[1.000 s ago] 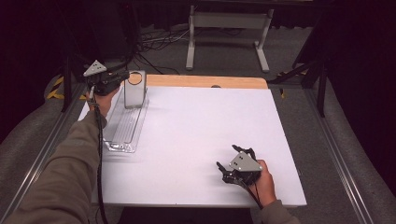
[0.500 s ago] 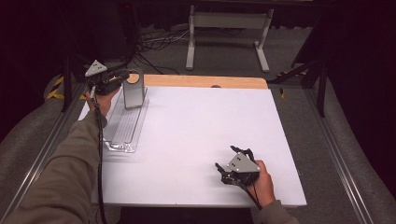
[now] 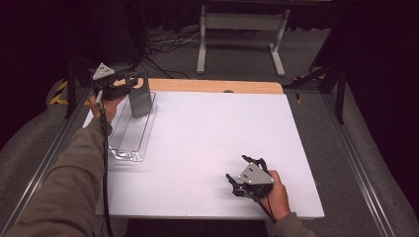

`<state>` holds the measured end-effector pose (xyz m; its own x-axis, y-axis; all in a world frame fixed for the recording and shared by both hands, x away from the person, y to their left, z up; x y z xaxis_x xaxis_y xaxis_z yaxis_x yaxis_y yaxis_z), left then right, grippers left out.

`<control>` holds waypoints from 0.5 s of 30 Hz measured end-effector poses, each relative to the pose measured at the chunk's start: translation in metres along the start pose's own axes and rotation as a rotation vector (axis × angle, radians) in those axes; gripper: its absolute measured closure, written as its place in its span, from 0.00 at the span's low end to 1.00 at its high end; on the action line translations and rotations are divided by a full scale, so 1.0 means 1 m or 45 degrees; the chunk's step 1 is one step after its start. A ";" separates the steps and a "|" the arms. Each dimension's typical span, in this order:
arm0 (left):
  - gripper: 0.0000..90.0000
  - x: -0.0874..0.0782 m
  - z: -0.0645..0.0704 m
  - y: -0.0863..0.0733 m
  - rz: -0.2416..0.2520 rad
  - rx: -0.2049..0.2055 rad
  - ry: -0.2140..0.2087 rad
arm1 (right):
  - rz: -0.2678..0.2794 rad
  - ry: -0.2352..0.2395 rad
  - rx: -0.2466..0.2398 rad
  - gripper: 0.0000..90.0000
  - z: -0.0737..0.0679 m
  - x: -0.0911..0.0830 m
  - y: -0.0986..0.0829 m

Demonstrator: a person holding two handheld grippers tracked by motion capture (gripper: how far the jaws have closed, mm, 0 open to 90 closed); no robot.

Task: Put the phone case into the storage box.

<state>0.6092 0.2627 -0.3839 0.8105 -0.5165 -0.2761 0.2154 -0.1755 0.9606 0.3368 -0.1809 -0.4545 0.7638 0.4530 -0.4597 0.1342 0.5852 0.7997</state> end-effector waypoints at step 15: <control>0.35 -0.003 0.001 0.013 -0.014 0.052 0.009 | -0.007 0.011 -0.009 0.25 -0.001 0.002 -0.001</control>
<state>0.6093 0.2608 -0.3705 0.8123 -0.5084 -0.2860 0.2018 -0.2152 0.9555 0.3376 -0.1801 -0.4559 0.7576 0.4555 -0.4676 0.1340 0.5925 0.7943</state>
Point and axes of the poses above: each handheld gripper's, and its own axes: x roughly forward along the jaws, y roughly out of its top, z roughly to its right, the point moved 3 cm from there along x, roughly forward along the jaws, and after that the axes turned 1 degree about z, right-handed, at the moved point
